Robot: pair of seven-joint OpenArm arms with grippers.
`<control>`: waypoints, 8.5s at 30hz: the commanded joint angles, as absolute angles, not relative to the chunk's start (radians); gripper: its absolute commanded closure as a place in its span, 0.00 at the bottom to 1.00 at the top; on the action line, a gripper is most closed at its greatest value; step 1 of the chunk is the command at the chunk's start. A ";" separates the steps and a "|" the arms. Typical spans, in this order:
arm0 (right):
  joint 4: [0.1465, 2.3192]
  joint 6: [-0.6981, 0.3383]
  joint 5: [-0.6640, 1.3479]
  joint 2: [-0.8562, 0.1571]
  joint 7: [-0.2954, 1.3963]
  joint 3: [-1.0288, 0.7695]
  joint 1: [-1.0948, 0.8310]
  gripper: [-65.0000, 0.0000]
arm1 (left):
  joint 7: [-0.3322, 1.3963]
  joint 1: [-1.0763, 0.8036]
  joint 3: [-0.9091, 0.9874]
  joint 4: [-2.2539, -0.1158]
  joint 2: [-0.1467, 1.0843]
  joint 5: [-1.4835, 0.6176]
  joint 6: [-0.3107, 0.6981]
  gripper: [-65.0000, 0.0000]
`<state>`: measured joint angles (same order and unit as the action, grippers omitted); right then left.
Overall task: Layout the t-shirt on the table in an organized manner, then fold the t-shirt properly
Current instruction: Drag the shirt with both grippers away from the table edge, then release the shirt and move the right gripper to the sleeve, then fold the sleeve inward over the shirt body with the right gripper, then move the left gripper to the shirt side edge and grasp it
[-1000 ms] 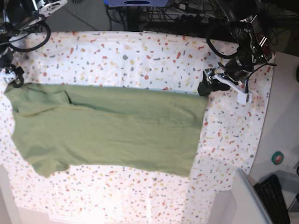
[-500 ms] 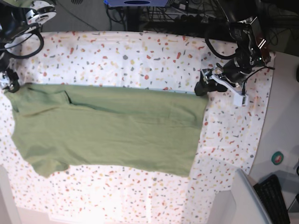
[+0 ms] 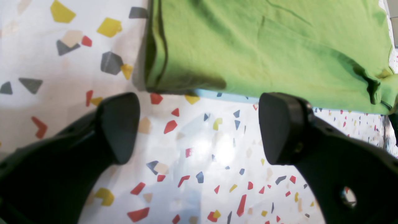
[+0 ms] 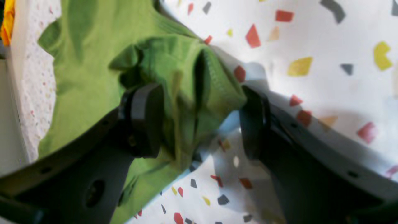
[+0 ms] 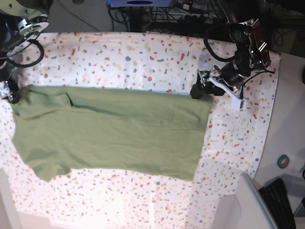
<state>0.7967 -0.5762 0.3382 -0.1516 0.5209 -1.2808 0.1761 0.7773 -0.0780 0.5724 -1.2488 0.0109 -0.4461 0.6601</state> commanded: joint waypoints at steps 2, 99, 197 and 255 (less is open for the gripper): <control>0.785 -0.584 0.341 -0.166 0.519 -1.274 0.183 0.44 | 0.777 -0.071 0.573 -1.256 0.015 -0.446 0.662 0.12; 0.805 -0.582 0.335 -0.394 0.493 -0.674 0.260 0.64 | 0.811 -0.272 0.705 -1.653 0.025 -0.438 0.578 1.00; 1.415 -0.423 0.341 -0.021 0.756 -0.736 -0.085 1.00 | 0.811 -0.266 0.705 -1.554 0.094 -0.444 0.578 1.00; 0.641 -0.420 0.337 -0.355 0.346 -0.317 0.283 0.73 | 0.809 -0.268 0.699 -1.554 0.096 -0.438 0.578 1.00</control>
